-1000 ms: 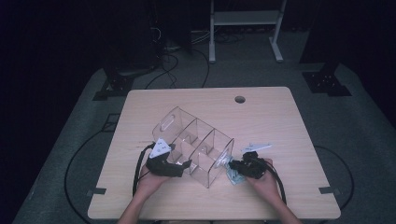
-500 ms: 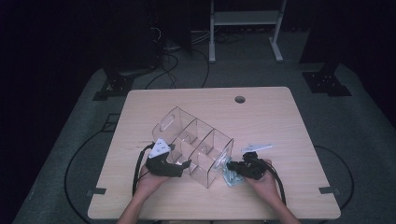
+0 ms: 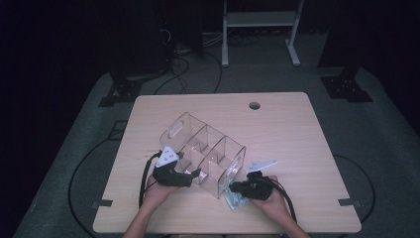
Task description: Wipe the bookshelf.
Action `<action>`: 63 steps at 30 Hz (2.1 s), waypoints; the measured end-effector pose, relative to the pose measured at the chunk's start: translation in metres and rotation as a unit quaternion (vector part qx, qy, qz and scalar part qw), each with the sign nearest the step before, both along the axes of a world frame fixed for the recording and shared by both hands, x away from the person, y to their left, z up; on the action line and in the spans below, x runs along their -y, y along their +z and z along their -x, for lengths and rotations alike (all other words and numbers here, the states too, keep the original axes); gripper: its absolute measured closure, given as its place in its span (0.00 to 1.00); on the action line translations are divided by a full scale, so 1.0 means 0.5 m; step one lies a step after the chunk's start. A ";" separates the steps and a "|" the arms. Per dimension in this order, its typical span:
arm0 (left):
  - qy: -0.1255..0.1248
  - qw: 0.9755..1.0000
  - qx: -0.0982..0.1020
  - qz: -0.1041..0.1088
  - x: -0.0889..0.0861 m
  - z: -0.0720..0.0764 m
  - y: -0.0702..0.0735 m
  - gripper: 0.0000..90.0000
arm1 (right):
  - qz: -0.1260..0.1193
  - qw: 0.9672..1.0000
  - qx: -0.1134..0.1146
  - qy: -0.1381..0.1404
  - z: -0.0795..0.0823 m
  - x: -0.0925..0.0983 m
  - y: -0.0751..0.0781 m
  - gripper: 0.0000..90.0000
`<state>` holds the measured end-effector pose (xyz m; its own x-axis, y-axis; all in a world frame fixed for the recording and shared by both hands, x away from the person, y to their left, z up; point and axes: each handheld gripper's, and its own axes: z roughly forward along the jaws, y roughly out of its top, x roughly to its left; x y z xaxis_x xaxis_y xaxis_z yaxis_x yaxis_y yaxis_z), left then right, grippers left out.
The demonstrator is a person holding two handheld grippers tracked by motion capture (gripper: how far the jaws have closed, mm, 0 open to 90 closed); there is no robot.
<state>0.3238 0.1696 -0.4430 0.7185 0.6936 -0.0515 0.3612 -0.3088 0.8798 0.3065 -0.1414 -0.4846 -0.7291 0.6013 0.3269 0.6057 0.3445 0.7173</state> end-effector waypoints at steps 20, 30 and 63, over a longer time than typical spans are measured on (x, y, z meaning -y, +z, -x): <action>0.011 1.000 0.000 -0.001 -0.008 -0.004 -0.001 0.08 | 0.001 0.999 0.034 0.016 0.035 -0.037 0.013 0.92; 0.011 1.000 0.001 0.000 -0.008 -0.004 -0.001 0.08 | -0.020 0.997 0.064 0.034 0.067 -0.048 0.047 0.92; -0.009 1.000 -0.005 -0.006 -0.008 0.001 0.001 0.08 | -0.051 0.992 0.107 0.035 0.099 -0.043 0.121 0.91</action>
